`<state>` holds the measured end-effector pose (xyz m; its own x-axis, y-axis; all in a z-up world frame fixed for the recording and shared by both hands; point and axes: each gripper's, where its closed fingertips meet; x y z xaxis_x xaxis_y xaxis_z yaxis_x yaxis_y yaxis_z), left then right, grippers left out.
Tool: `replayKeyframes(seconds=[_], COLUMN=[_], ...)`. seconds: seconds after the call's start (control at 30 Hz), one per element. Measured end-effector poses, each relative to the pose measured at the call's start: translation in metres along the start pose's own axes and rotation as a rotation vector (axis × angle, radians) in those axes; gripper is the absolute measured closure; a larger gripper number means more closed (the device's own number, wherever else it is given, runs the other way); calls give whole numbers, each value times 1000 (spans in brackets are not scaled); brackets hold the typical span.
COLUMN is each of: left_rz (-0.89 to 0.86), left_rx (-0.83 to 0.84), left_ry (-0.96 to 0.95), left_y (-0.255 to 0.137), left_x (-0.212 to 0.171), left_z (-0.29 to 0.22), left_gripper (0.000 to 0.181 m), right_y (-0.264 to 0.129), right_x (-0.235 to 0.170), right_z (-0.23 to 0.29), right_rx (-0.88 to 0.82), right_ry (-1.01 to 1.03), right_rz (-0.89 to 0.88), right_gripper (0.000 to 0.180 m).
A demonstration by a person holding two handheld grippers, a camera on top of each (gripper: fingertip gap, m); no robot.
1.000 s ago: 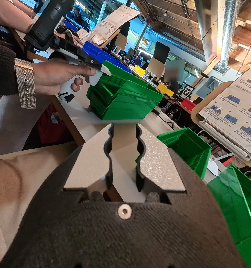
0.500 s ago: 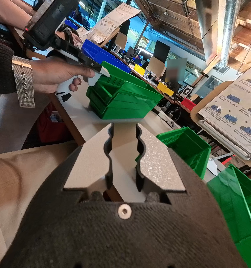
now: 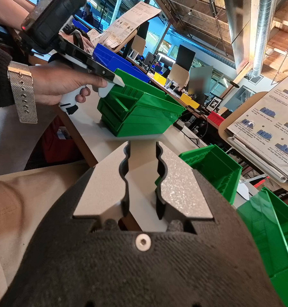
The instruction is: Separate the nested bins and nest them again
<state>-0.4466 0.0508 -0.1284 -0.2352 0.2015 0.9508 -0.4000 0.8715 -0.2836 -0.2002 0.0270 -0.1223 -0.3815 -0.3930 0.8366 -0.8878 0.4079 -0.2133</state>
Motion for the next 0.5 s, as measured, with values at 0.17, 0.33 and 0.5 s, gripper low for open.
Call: replayKeyframes(seconds=[0.17,0.33,0.5], left_rz=[-25,-6,3], left_rx=[9,-19,10], left_ry=[1,-10,-16], left_y=[-4,-2,-2], left_x=[4,0,-1], left_z=[0,-4,0], left_gripper=[167,163,180], right_y=[0,1,2], right_x=[-1,-3,-6], right_z=[-2,-13,-17], right_rx=[0,-9,-2], right_ry=[13,58,99], right_rz=[3,6,13], right_gripper=[150,150,150])
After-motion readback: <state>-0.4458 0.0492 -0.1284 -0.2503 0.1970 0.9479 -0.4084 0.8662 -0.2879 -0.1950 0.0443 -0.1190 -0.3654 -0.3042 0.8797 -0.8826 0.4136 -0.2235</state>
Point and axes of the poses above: each gripper's, where its closed fingertips meet, y out along the fingers, x out of its top, z = x × y across the jaws, and after that the axes turned 11 degrees about z, right-handed
